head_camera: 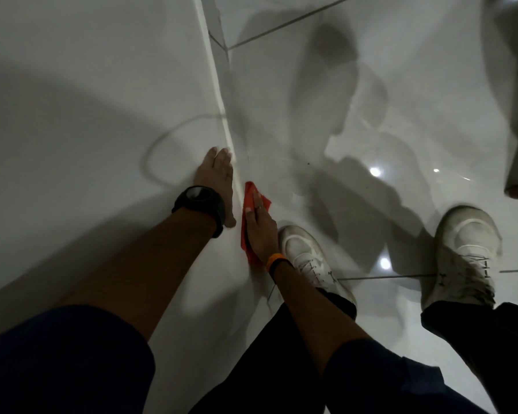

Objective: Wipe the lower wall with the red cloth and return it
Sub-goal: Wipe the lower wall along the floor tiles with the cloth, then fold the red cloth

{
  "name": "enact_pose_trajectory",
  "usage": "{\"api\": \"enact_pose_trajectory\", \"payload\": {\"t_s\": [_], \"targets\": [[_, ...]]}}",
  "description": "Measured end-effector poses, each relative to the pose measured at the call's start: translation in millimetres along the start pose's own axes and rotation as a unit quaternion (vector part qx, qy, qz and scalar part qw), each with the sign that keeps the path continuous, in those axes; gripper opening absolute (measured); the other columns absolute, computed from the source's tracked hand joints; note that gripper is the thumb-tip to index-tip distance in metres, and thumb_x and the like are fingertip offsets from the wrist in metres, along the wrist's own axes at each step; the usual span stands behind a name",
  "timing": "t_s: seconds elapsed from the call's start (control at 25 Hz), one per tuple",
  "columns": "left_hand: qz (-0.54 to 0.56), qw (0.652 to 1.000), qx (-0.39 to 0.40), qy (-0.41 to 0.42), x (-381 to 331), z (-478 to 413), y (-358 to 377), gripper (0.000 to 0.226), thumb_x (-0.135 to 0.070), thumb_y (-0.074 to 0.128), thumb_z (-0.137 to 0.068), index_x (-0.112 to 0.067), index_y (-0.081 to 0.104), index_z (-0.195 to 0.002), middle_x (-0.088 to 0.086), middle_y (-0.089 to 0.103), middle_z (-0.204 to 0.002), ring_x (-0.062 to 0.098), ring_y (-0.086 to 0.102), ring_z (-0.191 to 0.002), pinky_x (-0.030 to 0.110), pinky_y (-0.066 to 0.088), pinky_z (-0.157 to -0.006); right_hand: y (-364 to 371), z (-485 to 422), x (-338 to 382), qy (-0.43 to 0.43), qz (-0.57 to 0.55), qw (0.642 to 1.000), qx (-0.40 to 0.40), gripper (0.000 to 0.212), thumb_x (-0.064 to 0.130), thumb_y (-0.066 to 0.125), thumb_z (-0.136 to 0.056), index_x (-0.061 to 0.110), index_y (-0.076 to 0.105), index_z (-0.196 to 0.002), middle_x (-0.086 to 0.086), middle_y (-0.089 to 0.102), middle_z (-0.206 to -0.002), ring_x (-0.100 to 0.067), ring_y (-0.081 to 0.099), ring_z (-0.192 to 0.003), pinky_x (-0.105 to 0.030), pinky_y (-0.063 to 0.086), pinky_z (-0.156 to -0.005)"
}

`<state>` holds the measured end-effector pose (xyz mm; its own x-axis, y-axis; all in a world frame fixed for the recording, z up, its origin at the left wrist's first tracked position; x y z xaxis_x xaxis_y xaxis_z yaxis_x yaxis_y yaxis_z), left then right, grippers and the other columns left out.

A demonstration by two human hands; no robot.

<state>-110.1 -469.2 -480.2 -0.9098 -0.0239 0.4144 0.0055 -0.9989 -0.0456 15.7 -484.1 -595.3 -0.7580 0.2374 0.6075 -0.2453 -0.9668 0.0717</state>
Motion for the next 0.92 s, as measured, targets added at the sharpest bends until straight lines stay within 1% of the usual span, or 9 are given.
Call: {"api": "enact_pose_trajectory", "payload": {"t_s": [0.12, 0.2, 0.32, 0.48, 0.6, 0.68, 0.72, 0.8, 0.92], "targets": [[0.004, 1.0, -0.008, 0.003, 0.7, 11.8, 1.3, 0.124, -0.087, 0.04, -0.084, -0.001, -0.006, -0.161, 0.022, -0.011, -0.167, 0.035, -0.01, -0.157, 0.049, -0.008, -0.127, -34.4, 8.9, 3.1, 0.006, -0.007, 0.999, -0.034, 0.042, 0.027, 0.039, -0.114, 0.017, 0.052, -0.153, -0.014, 0.066, -0.143, -0.034, 0.063, -0.129, -0.032, 0.042, -0.113], [0.016, 1.0, -0.026, 0.0, 2.8, 19.5, 1.8, 0.116, -0.082, 0.038, -0.089, -0.001, -0.004, -0.161, 0.022, -0.009, -0.168, 0.036, -0.008, -0.157, 0.049, -0.007, -0.128, -53.5, 12.6, 4.4, 0.062, -0.113, 0.991, -0.041, 0.037, 0.025, 0.043, -0.111, 0.011, 0.066, -0.137, -0.013, 0.071, -0.127, -0.034, 0.065, -0.118, -0.038, 0.049, -0.107], [0.061, 0.995, -0.077, -0.005, 7.6, 30.1, -0.3, 0.092, -0.063, 0.032, -0.102, -0.001, 0.001, -0.162, 0.025, -0.003, -0.167, 0.038, -0.002, -0.157, 0.049, -0.003, -0.128, -70.4, 21.1, 4.3, 0.156, -0.324, 0.933, -0.027, 0.037, 0.024, 0.046, -0.108, 0.004, 0.062, -0.136, -0.021, 0.067, -0.129, -0.04, 0.062, -0.119, -0.045, 0.054, -0.098], [0.272, 0.952, -0.14, -0.017, 14.4, 42.0, -15.1, 0.071, -0.052, 0.027, -0.107, -0.014, 0.006, -0.163, 0.027, 0.029, -0.161, 0.039, 0.024, -0.152, 0.05, 0.007, -0.128, -85.6, 33.2, 52.1, 0.134, -0.493, 0.858, 0.058, 0.056, 0.039, 0.05, -0.107, 0.003, 0.05, -0.151, -0.028, 0.055, -0.151, -0.042, 0.059, -0.129, -0.055, 0.048, -0.112], [0.609, 0.772, -0.18, 0.006, 16.2, 58.8, -42.5, 0.054, -0.041, 0.036, -0.109, -0.028, 0.018, -0.159, 0.014, 0.072, -0.106, 0.032, 0.068, -0.103, 0.048, 0.044, -0.107, -106.1, 45.9, 97.1, 0.086, -0.521, 0.846, 0.078, 0.051, 0.02, 0.057, -0.106, 0.003, 0.045, -0.153, -0.031, 0.052, -0.152, -0.047, 0.059, -0.131, -0.059, 0.043, -0.117], [0.766, 0.594, -0.247, 0.02, 26.1, 85.3, -70.0, 0.038, -0.024, 0.045, -0.109, -0.025, 0.033, -0.145, 0.006, 0.061, -0.071, 0.019, 0.06, -0.06, 0.033, 0.052, -0.062, -134.4, 59.0, 131.0, 0.06, -0.499, 0.863, 0.059, 0.048, 0.002, 0.052, -0.103, 0.0, 0.046, -0.151, -0.03, 0.058, -0.145, -0.049, 0.059, -0.13, -0.06, 0.045, -0.115], [0.782, 0.551, -0.29, 0.016, 36.5, 103.9, -87.7, 0.032, -0.013, 0.047, -0.107, -0.02, 0.039, -0.137, 0.004, 0.056, -0.069, 0.014, 0.054, -0.054, 0.024, 0.047, -0.054, -150.3, 67.9, 149.6, 0.047, -0.497, 0.865, 0.054, 0.046, -0.001, 0.047, -0.102, -0.001, 0.048, -0.147, -0.028, 0.063, -0.137, -0.047, 0.063, -0.123, -0.058, 0.049, -0.111], [0.792, 0.503, -0.345, 0.003, 55.5, 138.2, -120.6, 0.025, 0.001, 0.049, -0.103, -0.011, 0.053, -0.124, -0.004, 0.06, -0.085, 0.008, 0.06, -0.07, 0.017, 0.051, -0.064, -184.0, 96.8, 190.3, 0.032, -0.505, 0.862, 0.04, 0.045, -0.003, 0.04, -0.096, 0.0, 0.054, -0.138, -0.022, 0.066, -0.125, -0.039, 0.066, -0.109, -0.051, 0.056, -0.098], [0.82, 0.442, -0.365, -0.001, 83.5, 181.8, -169.4, 0.03, 0.005, 0.052, -0.101, -0.008, 0.066, -0.124, -0.001, 0.066, -0.115, 0.025, 0.069, -0.104, 0.04, 0.058, -0.095, -236.6, 142.9, 251.4, -0.016, -0.446, 0.895, -0.014, 0.042, 0.004, 0.047, -0.074, 0.002, 0.062, -0.113, -0.013, 0.07, -0.11, -0.032, 0.063, -0.099, -0.037, 0.058, -0.08]]}}
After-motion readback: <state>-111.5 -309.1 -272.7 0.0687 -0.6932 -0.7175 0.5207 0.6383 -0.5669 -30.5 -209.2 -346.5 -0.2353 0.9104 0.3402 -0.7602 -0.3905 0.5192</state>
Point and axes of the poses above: each hand's wrist, its own z-axis away from the middle knuckle, its own y-axis out of the palm, x = y × z, the point moved 8 cm from there along -z, towards the middle knuckle
